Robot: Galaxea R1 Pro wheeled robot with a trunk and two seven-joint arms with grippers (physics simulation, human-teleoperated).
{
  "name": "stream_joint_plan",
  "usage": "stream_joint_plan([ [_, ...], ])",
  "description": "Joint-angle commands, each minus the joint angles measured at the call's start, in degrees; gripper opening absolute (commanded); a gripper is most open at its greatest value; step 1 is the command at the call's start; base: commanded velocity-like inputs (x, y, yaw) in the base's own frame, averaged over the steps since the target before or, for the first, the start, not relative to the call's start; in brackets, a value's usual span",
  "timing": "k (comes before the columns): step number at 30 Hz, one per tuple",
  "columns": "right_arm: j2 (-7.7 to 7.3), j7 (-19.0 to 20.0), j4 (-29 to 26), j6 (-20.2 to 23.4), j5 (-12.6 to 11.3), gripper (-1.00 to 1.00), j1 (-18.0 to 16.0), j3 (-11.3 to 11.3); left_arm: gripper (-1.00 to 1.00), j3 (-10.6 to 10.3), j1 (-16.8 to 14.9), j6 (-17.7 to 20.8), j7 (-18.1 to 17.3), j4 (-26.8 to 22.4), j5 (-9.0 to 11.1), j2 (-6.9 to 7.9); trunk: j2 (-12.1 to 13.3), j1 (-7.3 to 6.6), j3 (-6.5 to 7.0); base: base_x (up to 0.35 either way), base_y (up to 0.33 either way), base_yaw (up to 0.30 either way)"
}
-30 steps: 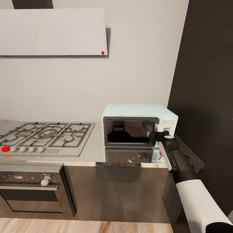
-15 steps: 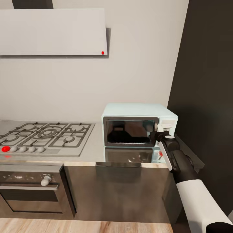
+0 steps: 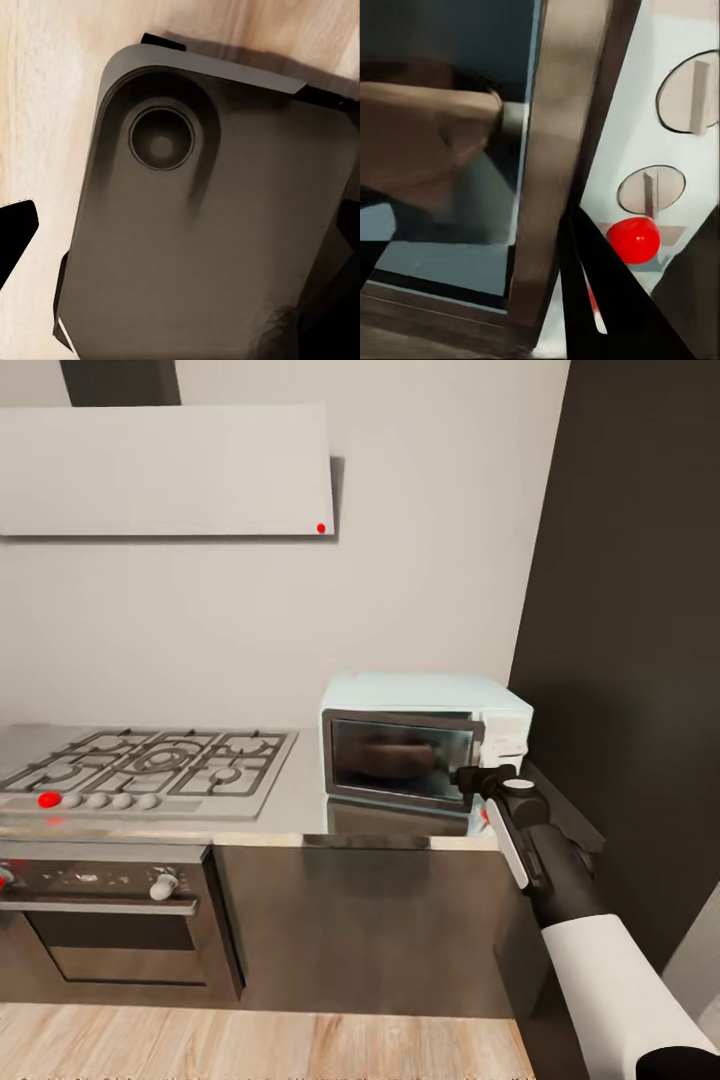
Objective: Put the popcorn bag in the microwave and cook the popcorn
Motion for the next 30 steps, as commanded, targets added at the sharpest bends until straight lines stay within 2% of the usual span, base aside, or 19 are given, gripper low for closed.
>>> stream_joint_plan([
  [1, -0.06, 0.01, 0.22, 0.48, 1.38, -1.0, -0.02, -1.69, 1.0, 0.03, 0.01, -0.06, -0.26, -0.04, 0.36, 0.01, -0.03, -0.01, -0.07, -0.071, 0.0, 0.0],
  [7, -0.05, 0.0, 0.22, 0.48, 1.54, -1.0, -0.02, -1.69, 1.0, 0.03, 0.01, -0.06, -0.75, -0.04, 0.29, 0.03, -0.03, -0.01, -0.07, -0.026, 0.0, 0.0],
  [17, -0.09, 0.0, 0.22, 0.48, 1.65, -1.0, -0.02, -1.69, 1.0, -0.19, 0.01, -0.06, -0.71, -0.04, 0.28, 0.01, -0.03, -0.01, -0.07, -0.207, 0.0, 0.0],
  [23, -0.04, 0.0, 0.22, 0.48, 1.8, -1.0, -0.02, -1.69, 1.0, -0.25, 0.01, -0.06, -0.71, 0.04, 0.27, 0.01, -0.03, -0.01, -0.07, -0.057, 0.0, 0.0],
  [24, 0.15, -0.26, 0.15, 0.5, 1.2, -1.0, -0.02, 4.24, 1.0, -0.02, 0.01, -0.06, -0.62, 0.02, 0.34, 0.04, -0.03, -0.02, -0.05, 0.0, 0.0, 0.0],
  [28, 0.48, -0.72, 0.14, 0.41, 0.25, -1.0, -0.02, 4.22, 1.0, -0.07, 0.01, -0.06, -0.62, 0.0, 0.31, 0.09, -0.03, -0.02, -0.05, 0.0, 0.0, 0.0],
  [30, 1.1, -1.23, 0.09, 0.4, 1.62, -1.0, -0.02, 4.74, 1.0, -0.08, 0.01, -0.06, -0.62, -0.01, 0.29, 0.1, -0.03, -0.02, -0.05, 0.0, 0.0, 0.0],
])
